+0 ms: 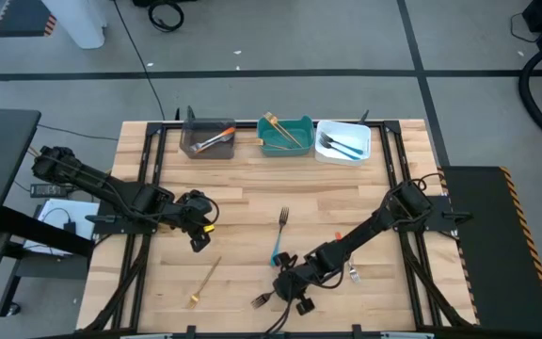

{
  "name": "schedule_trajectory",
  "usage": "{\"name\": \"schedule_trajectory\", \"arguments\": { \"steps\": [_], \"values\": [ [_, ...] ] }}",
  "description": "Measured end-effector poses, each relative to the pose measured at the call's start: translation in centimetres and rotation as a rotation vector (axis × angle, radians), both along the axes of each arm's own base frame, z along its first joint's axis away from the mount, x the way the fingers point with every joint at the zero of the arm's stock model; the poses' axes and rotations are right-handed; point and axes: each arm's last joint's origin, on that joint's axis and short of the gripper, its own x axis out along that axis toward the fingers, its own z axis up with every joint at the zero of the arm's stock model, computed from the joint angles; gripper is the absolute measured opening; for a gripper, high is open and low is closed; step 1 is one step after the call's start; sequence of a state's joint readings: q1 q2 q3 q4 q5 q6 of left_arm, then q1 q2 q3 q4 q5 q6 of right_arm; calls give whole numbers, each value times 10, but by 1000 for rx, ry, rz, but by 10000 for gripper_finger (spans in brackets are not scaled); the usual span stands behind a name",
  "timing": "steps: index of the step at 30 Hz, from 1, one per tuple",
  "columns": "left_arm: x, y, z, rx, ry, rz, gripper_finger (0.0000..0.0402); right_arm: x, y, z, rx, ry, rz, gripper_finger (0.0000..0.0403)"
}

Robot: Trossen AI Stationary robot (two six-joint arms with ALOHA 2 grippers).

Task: Sort silverware by color (type)
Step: Put the bottom blue fork into the white bin

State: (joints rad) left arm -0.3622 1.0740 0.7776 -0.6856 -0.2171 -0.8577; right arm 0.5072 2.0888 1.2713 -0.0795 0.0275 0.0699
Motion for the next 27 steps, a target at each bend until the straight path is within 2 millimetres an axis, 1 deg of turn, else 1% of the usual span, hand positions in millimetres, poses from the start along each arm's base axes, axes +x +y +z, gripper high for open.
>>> {"name": "schedule_trajectory", "arguments": {
  "steps": [12,18,23,27],
  "values": [
    [0,0,0,0,0,0,114,1,-2,10,15,-27,-10,72],
    [0,1,0,22,-7,9,114,2,-5,2,-44,-23,0,72],
    [0,1,0,35,-10,18,114,5,-9,-7,-37,-1,-12,72],
    [0,1,0,40,-9,20,114,6,-11,-9,-51,6,-37,71]
  ]
}}
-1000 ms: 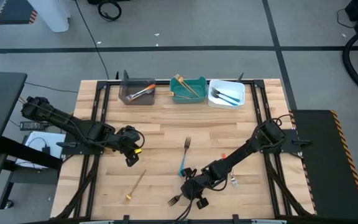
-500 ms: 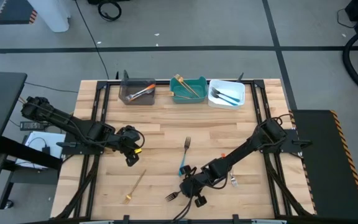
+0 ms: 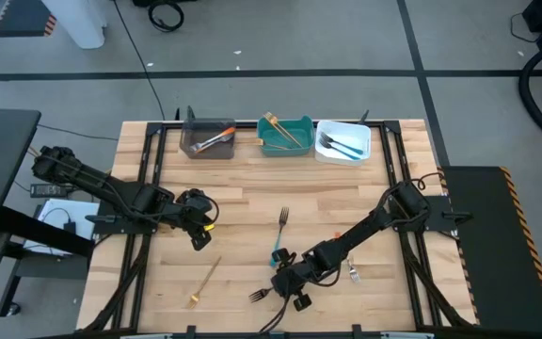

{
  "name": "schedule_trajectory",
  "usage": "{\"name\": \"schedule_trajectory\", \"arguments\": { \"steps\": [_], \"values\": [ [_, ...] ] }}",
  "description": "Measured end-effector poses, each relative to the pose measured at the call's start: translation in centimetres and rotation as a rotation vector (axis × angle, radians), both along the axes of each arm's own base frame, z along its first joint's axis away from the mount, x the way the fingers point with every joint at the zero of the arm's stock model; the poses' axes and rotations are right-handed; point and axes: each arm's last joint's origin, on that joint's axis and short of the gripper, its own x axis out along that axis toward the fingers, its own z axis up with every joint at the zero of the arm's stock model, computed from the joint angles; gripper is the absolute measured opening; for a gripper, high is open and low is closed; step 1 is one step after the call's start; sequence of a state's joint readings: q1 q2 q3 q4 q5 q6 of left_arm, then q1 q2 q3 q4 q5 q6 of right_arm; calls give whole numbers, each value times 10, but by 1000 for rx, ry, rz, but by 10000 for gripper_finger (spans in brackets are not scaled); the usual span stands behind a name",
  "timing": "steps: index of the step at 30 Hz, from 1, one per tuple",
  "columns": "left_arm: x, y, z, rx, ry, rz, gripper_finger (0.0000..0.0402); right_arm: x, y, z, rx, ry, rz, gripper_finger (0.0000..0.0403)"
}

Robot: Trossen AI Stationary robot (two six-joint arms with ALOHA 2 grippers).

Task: Sort silverware by color (type)
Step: Put the bottom blue fork into the white bin

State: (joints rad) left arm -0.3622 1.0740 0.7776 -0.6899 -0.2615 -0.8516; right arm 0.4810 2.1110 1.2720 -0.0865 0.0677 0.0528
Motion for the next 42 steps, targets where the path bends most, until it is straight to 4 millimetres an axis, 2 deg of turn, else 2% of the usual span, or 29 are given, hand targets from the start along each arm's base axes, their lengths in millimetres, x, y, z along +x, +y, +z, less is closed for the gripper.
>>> {"name": "schedule_trajectory", "arguments": {
  "steps": [3,6,10,12,15,19,24,30,36,39,42],
  "values": [
    [0,0,0,1,1,0,114,1,-3,0,45,20,-55,56],
    [0,0,0,4,-1,4,114,3,-7,0,105,51,-104,19],
    [1,2,0,-10,-4,35,114,4,-14,8,168,78,-159,14],
    [1,4,0,-16,-6,56,114,3,-21,20,179,71,-166,10],
    [4,10,1,-24,-26,104,114,3,-35,53,159,-5,-208,9],
    [13,20,6,-7,-98,121,114,-3,-70,91,10,-77,-290,9],
    [27,38,16,65,-230,106,114,-16,-132,139,-124,-165,-522,9],
    [40,68,31,112,-414,207,114,-33,-188,189,-190,-348,-750,8],
    [50,103,54,147,-683,390,114,-32,-229,213,-191,-541,-896,8],
    [53,119,65,163,-819,452,114,-28,-241,214,-184,-589,-920,9],
    [55,132,66,183,-867,500,114,-28,-251,215,-184,-610,-937,9]
  ]
}}
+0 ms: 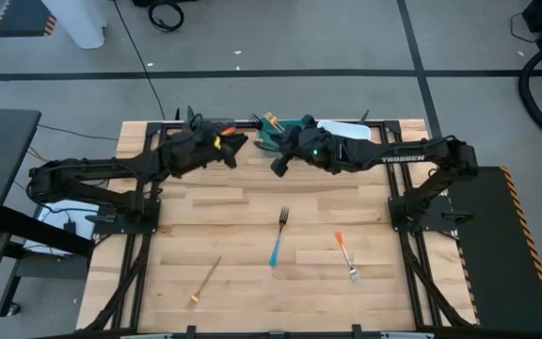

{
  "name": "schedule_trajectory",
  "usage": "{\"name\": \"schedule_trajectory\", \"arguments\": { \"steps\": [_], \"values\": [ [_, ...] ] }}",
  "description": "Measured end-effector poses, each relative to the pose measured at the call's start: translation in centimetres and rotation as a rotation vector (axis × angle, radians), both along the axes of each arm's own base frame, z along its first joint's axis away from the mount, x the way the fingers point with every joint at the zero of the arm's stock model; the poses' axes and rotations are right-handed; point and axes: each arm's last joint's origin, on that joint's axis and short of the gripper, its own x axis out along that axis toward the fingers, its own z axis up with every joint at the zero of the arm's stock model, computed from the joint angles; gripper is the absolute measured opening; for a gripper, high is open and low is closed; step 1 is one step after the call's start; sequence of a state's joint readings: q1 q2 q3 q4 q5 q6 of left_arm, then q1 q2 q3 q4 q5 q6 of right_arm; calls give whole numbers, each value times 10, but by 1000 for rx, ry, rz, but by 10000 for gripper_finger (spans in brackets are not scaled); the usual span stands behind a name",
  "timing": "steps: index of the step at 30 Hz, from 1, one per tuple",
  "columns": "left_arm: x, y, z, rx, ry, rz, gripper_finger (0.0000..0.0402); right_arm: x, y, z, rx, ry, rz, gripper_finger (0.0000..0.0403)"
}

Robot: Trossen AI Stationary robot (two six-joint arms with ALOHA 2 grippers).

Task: Sort silverware by color (type)
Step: Put the bottom blue fork into the white bin

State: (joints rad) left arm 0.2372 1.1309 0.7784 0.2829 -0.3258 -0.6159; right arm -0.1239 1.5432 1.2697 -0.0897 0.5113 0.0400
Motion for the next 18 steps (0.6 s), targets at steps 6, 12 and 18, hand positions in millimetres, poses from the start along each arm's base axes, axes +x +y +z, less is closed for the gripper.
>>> {"name": "schedule_trajectory", "arguments": {
  "steps": [6,12,18],
  "values": [
    [10,22,-7,7,-44,6,114,2,-9,-3,24,5,56,9],
    [18,38,-15,10,-67,18,114,1,-14,-3,22,7,50,10],
    [20,51,-18,23,-104,1,114,0,-20,-4,51,10,93,10]
  ]
}}
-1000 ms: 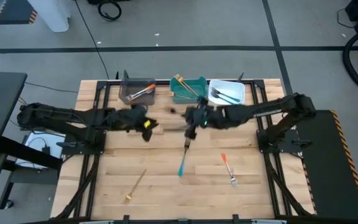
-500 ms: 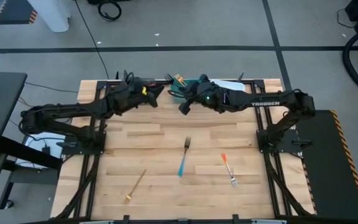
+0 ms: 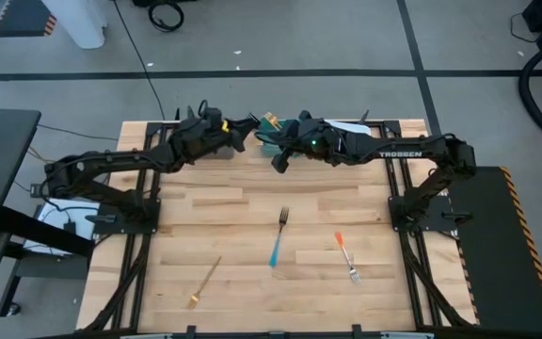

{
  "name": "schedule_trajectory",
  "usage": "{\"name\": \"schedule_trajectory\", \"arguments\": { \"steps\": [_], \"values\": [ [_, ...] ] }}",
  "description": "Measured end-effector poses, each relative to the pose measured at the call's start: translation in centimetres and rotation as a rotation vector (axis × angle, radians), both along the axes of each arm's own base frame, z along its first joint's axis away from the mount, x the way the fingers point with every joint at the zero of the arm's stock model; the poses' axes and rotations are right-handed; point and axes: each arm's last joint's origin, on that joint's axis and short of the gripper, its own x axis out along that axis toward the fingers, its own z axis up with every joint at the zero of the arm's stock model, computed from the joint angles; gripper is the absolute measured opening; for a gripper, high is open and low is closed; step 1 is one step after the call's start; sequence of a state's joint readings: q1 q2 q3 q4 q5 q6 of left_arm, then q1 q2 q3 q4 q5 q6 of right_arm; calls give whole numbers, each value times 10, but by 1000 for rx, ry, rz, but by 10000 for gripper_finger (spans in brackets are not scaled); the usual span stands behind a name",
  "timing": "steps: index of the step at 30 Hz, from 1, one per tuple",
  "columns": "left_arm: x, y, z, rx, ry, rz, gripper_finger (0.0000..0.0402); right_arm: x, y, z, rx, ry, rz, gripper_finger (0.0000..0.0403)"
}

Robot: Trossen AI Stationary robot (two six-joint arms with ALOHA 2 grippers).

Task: Sort silverware by color (type)
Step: Put the bottom blue fork into the white bin

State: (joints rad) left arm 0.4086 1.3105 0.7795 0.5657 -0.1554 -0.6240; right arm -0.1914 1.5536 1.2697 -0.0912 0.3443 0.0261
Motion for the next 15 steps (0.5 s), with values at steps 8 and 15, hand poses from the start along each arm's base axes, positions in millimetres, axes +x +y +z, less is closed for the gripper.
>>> {"name": "schedule_trajectory", "arguments": {
  "steps": [8,15],
  "values": [
    [4,13,-6,21,-26,-23,78,-2,-9,0,20,-4,10,11],
    [6,20,-10,86,-4,3,11,-4,-17,0,35,-11,17,11]
  ]
}}
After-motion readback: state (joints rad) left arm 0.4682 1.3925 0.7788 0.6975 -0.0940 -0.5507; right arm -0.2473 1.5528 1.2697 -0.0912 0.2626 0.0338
